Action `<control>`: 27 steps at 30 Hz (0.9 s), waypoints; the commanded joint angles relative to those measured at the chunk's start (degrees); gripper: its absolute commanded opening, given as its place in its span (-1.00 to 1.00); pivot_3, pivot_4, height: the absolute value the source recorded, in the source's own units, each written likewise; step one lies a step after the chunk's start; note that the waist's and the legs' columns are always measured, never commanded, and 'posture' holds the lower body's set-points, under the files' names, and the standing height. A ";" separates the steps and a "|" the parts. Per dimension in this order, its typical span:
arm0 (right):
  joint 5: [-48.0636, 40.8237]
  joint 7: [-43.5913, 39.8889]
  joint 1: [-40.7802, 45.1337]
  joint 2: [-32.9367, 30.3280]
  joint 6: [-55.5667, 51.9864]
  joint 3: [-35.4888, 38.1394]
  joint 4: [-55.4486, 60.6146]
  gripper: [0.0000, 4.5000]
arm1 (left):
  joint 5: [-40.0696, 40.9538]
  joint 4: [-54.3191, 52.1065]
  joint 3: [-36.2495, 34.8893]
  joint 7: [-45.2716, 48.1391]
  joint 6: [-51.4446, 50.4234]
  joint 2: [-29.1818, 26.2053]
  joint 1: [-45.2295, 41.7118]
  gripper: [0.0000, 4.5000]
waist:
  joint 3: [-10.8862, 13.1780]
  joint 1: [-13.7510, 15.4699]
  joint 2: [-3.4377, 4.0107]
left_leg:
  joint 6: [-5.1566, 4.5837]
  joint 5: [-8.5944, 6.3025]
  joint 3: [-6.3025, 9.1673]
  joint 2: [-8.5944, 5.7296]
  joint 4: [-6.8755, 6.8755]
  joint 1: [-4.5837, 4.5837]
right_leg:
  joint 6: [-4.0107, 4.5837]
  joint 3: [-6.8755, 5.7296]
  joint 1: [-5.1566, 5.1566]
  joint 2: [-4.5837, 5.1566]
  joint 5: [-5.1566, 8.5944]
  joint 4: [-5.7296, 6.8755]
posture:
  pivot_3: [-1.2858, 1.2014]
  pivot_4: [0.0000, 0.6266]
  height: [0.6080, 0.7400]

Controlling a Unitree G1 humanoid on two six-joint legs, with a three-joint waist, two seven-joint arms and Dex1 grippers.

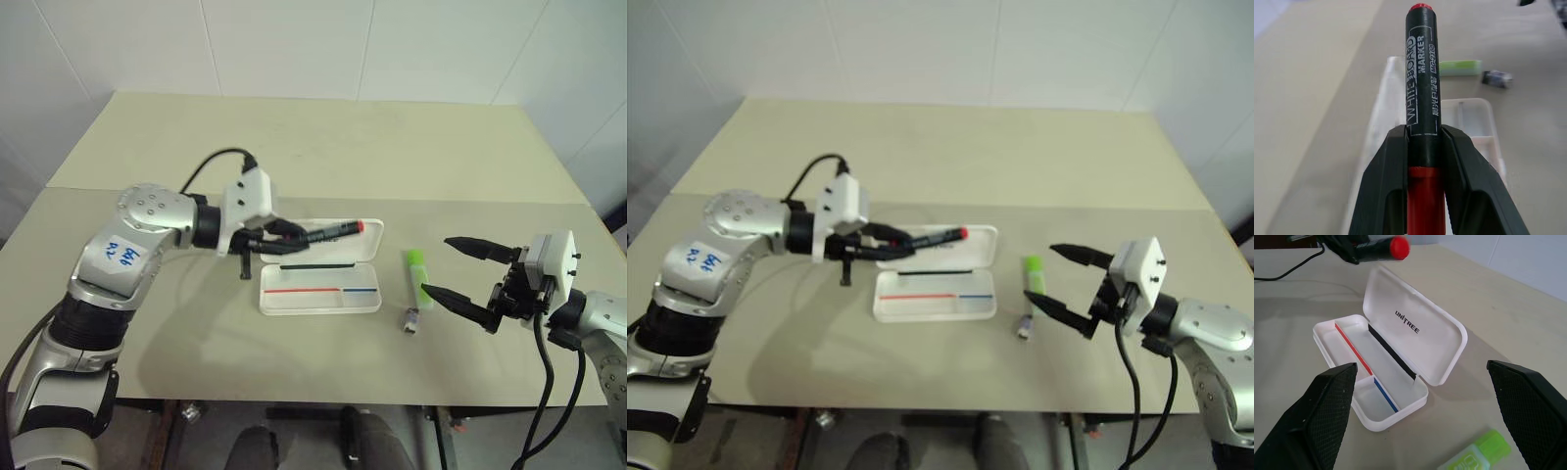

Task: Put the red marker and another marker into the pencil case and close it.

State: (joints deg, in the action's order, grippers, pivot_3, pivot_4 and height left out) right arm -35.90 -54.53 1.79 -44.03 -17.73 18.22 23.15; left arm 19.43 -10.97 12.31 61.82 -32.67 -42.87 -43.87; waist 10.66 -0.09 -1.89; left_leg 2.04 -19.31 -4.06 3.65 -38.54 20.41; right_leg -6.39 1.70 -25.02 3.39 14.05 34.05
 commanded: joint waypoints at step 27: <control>0.55 3.99 -3.27 0.91 1.73 2.47 3.97 1.00 | -18.21 11.13 9.85 -4.73 5.75 11.06 -2.48 -0.74 | 0.01 0.09 0.02 | -0.25 -0.14 -0.03 -0.01 -0.48 0.15 | -0.17 0.13 0.01 -0.01 -0.10 0.05 | 0.03 -0.52 1.00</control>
State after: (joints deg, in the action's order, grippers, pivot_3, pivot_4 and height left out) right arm -35.13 -50.70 -1.40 -43.19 -17.37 18.64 25.23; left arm 1.76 0.95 22.97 57.17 -27.68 -31.91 -44.94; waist 10.68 0.00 -1.87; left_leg 1.79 -19.44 -4.09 3.63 -39.02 20.56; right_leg -6.57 1.84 -25.01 3.38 13.94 34.10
